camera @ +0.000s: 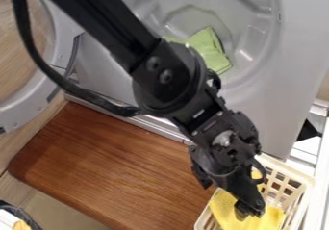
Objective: Move something
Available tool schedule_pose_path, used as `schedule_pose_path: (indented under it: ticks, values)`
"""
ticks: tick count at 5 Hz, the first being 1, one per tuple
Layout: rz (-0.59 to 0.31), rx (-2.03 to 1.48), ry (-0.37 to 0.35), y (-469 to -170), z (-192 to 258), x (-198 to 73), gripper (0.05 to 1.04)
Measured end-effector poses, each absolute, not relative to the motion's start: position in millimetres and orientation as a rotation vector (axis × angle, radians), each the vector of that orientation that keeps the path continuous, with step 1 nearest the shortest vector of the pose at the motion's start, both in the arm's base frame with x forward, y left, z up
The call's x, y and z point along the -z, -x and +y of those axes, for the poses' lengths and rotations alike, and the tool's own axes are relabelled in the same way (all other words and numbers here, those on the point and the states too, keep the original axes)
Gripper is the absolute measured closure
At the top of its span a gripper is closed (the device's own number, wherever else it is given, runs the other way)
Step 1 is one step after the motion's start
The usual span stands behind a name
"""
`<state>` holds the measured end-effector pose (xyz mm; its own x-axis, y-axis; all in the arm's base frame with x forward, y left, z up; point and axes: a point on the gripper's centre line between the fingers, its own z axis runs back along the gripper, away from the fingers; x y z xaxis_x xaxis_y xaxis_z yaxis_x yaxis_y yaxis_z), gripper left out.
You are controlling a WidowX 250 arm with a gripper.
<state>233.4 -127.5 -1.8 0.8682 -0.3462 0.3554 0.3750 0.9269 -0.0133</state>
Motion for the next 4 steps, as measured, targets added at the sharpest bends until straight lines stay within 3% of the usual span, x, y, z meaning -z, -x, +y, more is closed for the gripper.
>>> schedule_pose_path:
  ticks: [2, 4]
  values:
    - [-0.326, 0.364, 0.124, -232, -122, 20, 0.118]
    - [-0.309, 0.343, 0.142, -231, -129, 31, 0.711]
